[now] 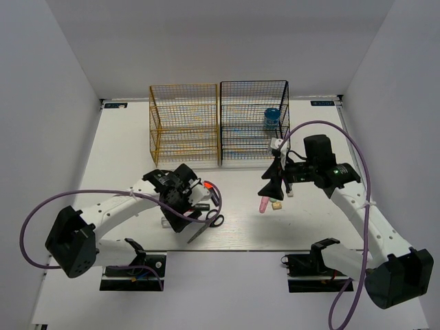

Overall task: Sort the stationery into containers
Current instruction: Grab a piece of stationery with the left arm

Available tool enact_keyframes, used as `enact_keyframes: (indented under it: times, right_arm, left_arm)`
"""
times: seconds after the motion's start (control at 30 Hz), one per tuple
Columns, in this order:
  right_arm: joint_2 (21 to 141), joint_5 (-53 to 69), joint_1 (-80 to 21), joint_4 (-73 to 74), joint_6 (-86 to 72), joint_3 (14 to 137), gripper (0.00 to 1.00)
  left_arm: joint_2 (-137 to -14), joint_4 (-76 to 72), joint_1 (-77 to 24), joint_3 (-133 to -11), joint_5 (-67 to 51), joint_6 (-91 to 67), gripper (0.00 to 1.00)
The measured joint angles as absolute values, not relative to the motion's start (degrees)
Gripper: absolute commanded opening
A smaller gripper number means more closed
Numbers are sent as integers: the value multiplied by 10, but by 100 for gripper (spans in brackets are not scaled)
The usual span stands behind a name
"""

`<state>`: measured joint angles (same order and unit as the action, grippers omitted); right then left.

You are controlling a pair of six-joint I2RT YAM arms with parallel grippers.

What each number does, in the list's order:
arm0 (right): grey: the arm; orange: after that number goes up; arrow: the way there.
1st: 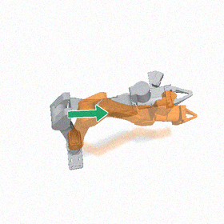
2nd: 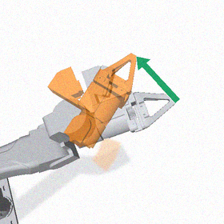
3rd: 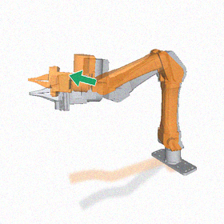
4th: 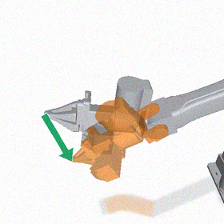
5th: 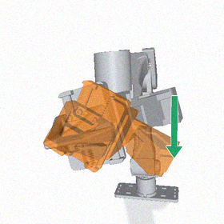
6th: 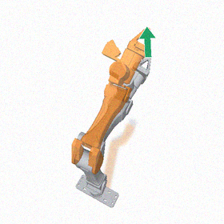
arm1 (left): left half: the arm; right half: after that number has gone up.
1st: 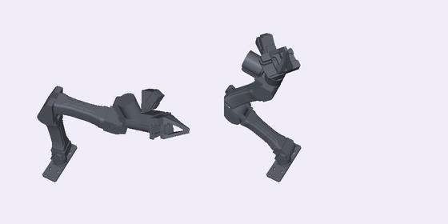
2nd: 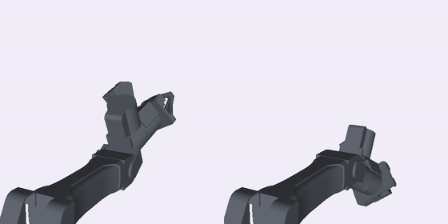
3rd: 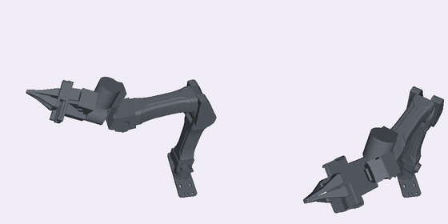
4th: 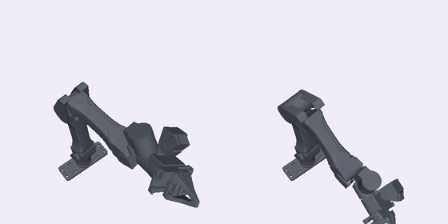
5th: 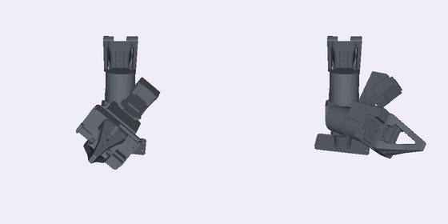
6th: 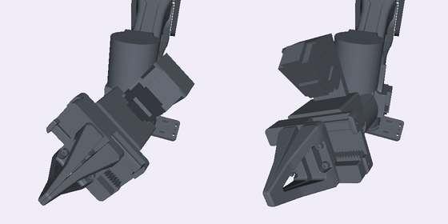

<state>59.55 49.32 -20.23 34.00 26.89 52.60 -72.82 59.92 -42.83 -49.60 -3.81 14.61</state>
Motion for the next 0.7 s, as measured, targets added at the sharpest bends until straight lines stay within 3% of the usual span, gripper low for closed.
enact_keyframes:
  times: [0.23,0.5,0.7]
  right_arm:
    - [587,504,-199,347,277,526,71]
    - [580,519,-189,364,289,526,71]
    - [578,534,-180,374,292,526,71]
  left_arm:
    - [-790,568,-431,-487,-16,163,82]
    - [-828,505,-432,-451,30,178,62]
    - [-841,480,-434,-439,52,181,25]
